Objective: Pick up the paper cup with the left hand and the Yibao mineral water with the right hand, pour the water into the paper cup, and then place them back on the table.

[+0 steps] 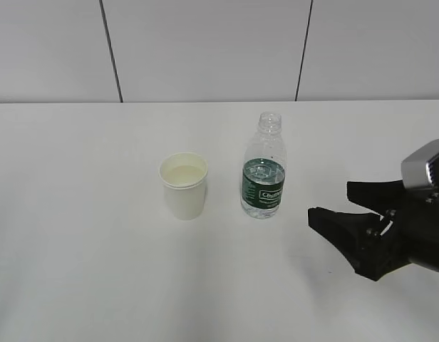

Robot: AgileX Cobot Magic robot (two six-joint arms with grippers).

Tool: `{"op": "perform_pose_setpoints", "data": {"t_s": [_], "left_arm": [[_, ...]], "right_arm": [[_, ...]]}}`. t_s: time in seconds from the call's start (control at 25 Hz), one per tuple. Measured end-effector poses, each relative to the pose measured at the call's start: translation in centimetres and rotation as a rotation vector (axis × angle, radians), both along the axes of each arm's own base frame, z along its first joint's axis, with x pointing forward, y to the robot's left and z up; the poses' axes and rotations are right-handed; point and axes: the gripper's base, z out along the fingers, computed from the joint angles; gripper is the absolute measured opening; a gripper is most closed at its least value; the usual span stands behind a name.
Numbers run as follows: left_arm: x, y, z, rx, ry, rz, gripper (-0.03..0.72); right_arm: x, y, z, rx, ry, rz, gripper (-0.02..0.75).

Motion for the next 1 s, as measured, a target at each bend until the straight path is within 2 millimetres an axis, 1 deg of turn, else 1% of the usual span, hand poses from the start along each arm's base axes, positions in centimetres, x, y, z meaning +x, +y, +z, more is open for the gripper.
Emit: {"op": "perform_pose_setpoints", "data": {"t_s": [0.08, 0.24, 0.48, 0.6, 0.72, 0.8, 1.0], "left_arm": [[-0.7, 0.2, 0.0, -0.013, -0.041, 0.001, 0.548], [-1.5, 0.5, 0.0, -0.029, -0.089, 0.001, 0.534], [-1.6, 0.5, 0.0, -0.03, -0.094, 0.002, 0.531], [-1.6, 0.5, 0.0, -0.03, -0.094, 0.002, 0.529], [-1.6, 0.5, 0.0, -0.03, -0.095, 0.002, 0.529], [-1.6, 0.5, 0.0, -0.03, -0.095, 0.002, 0.529], [-1.6, 0.5, 0.0, -0.03, -0.095, 0.002, 0.529]], "right_arm": [[0.0, -0.1, 0.3, -0.023, 0.019, 0.001, 0.594], [0.5, -0.2, 1.9, -0.092, 0.041, 0.002, 0.594], [1.7, -0.3, 5.1, -0.139, 0.074, -0.019, 0.594], [2.3, -0.1, 6.3, -0.156, 0.108, 0.007, 0.594], [2.7, 0.3, 7.7, -0.081, 0.172, 0.008, 0.594], [2.9, 0.7, 8.5, -0.043, 0.184, 0.025, 0.594], [3.4, 1.1, 10.4, -0.007, 0.155, 0.053, 0.594]]}}
